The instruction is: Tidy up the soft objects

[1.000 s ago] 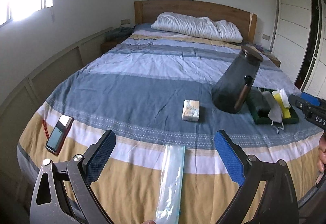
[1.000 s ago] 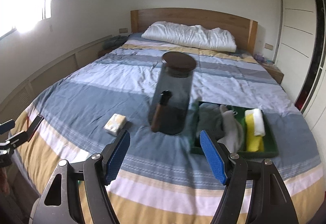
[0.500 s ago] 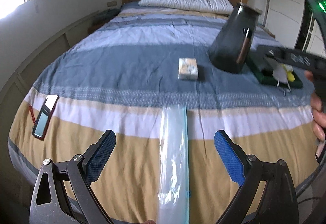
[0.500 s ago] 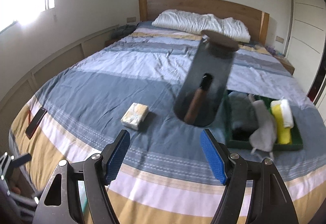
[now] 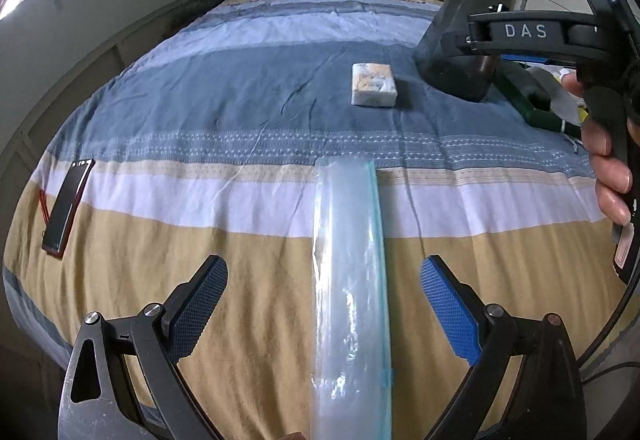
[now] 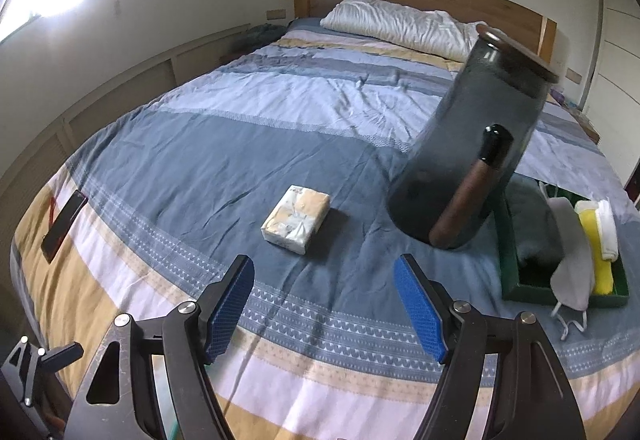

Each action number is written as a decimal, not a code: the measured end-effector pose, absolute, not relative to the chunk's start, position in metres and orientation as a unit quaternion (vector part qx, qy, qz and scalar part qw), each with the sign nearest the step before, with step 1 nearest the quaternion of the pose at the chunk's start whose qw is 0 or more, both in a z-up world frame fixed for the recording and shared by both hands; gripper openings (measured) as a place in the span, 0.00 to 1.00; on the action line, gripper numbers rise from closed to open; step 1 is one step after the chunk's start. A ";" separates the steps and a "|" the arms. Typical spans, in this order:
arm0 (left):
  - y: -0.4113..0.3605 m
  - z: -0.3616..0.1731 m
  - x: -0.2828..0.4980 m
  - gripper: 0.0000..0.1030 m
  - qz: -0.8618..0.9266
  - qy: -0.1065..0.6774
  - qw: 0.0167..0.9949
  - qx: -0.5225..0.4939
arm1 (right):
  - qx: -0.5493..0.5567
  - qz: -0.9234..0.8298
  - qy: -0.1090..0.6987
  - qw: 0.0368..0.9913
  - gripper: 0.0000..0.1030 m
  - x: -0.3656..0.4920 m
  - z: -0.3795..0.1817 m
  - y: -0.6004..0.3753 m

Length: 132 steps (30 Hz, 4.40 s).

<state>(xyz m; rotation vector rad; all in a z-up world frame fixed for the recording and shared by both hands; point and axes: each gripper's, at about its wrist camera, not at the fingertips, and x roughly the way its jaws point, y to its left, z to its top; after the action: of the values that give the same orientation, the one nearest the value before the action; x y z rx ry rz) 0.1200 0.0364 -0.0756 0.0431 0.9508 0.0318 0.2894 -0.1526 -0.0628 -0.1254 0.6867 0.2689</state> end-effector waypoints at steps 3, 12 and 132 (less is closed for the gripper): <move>0.038 -0.079 0.122 0.92 0.015 0.459 0.888 0.023 | -0.056 0.132 0.340 0.929 0.71 0.298 -0.069 -0.151; 0.033 -0.104 0.131 0.92 0.005 0.485 0.874 0.023 | -0.050 0.137 0.352 0.925 0.72 0.319 -0.085 -0.146; 0.066 -0.145 0.158 0.24 -0.013 0.513 0.858 0.041 | 0.014 0.038 0.446 0.894 0.47 0.460 -0.159 -0.068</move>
<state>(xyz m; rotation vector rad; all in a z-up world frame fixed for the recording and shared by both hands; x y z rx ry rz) 0.1581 0.0664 -0.1451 0.0868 1.0767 -0.0278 0.4603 -0.0678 -0.1589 0.0286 0.9260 0.0781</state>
